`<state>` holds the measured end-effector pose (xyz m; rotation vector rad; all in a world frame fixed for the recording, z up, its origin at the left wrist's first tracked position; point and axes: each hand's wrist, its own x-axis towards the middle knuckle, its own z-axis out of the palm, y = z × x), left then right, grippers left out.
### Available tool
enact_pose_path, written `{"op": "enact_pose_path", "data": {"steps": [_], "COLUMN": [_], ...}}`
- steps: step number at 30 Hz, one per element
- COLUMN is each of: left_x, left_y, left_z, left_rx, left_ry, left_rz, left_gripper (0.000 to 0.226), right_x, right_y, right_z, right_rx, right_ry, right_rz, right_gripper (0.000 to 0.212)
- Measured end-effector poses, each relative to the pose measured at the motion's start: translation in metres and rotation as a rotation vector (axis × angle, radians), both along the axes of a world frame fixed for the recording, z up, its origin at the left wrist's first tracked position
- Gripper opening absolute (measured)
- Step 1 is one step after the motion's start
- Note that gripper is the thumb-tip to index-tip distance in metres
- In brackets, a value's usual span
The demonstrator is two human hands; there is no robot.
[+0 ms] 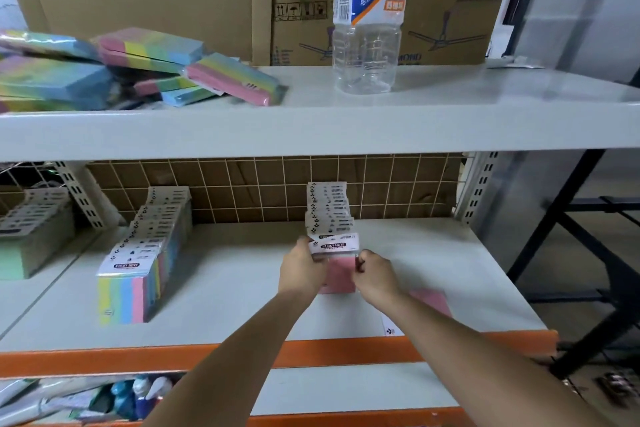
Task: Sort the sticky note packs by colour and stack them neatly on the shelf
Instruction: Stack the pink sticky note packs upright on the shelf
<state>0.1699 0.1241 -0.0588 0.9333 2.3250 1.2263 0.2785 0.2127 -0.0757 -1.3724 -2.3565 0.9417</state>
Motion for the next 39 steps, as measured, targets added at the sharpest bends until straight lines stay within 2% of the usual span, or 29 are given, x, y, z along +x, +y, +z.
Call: {"op": "enact_pose_path", "data": {"steps": [3,6,9,11,14,18,23,27,30,32,35,38,39], "left_x": [-0.003,-0.001,0.001,0.002,-0.001,-0.008,-0.01,-0.006,0.0,0.007,0.023,0.048,0.059], "left_y": [0.004,0.003,-0.002,-0.005,-0.007,-0.006,-0.005,-0.003,-0.006,-0.007,-0.004,0.004,0.007], "left_z": [-0.005,-0.016,-0.027,-0.034,-0.041,-0.045,-0.046,-0.044,-0.04,-0.034,-0.025,-0.019,-0.018], "left_rx": [-0.007,-0.022,-0.165,-0.27,-0.33,-0.342,-0.363,-0.379,-0.318,-0.259,-0.205,-0.223,-0.236], "left_ry": [0.071,0.057,0.075,0.111,0.104,0.121,0.13,0.127,0.09,0.154,0.292,0.319,0.306], "left_rz": [0.007,0.028,0.057,0.045,0.013,-0.038,-0.06,-0.029,0.036,0.093,0.086,-0.058,-0.124], "left_gripper": [0.029,0.03,0.033,0.037,0.045,0.033,0.031,0.036,0.048,0.044,0.033,0.026,0.024], "right_x": [-0.004,-0.008,-0.009,-0.008,-0.007,-0.004,-0.006,-0.006,0.007,0.022,0.051,0.078,0.085], "right_y": [0.002,0.002,0.0,0.0,0.001,0.005,0.007,0.009,0.017,0.029,0.048,0.057,0.057], "right_z": [-0.002,-0.004,-0.006,-0.009,-0.011,-0.017,-0.019,-0.014,-0.007,0.002,0.018,0.029,0.03], "right_rx": [0.041,0.106,0.132,0.106,0.074,0.025,0.035,-0.01,-0.095,-0.082,-0.038,-0.097,-0.117], "right_ry": [-0.031,-0.066,-0.084,-0.043,-0.014,-0.087,-0.149,-0.144,-0.101,-0.106,-0.218,-0.412,-0.463], "right_rz": [-0.004,0.003,0.004,-0.005,-0.023,0.008,0.032,0.041,0.066,0.08,0.096,0.176,0.207], "right_gripper": [0.007,0.017,0.028,0.025,0.027,0.036,0.032,0.035,0.046,0.042,0.036,0.039,0.033]}}
